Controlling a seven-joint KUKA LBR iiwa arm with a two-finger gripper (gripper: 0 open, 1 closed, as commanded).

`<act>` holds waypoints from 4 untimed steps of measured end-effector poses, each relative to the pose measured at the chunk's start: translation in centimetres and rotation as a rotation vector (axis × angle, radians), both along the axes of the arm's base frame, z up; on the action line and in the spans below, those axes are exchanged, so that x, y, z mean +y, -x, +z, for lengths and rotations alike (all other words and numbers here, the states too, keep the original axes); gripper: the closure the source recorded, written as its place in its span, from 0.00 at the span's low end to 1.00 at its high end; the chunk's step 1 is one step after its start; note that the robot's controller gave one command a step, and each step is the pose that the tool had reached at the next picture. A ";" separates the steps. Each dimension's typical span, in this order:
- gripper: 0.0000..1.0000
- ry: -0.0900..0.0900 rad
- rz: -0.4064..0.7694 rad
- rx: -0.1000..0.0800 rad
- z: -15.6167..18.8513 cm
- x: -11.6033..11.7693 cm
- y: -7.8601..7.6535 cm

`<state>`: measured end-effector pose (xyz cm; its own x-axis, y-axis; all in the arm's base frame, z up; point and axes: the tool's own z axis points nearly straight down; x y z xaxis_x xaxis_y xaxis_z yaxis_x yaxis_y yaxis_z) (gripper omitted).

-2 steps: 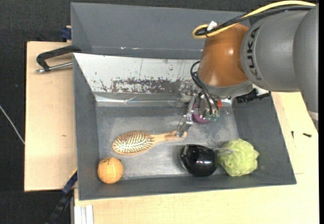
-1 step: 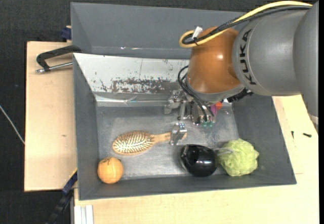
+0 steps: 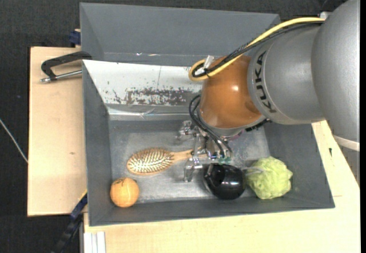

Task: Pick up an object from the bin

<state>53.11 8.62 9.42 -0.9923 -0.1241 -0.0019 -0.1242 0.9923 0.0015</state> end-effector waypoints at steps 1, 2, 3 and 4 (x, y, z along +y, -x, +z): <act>1.00 0.004 0.104 -0.005 -2.0 3.2 -0.8; 1.00 0.004 0.104 -0.005 -2.0 3.2 -0.8; 1.00 0.003 0.103 -0.005 -1.9 3.2 -0.8; 1.00 0.002 0.103 -0.005 -1.7 3.2 -0.8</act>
Offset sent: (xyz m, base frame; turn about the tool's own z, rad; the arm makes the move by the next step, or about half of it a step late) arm 0.0000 0.0000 0.0000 0.0000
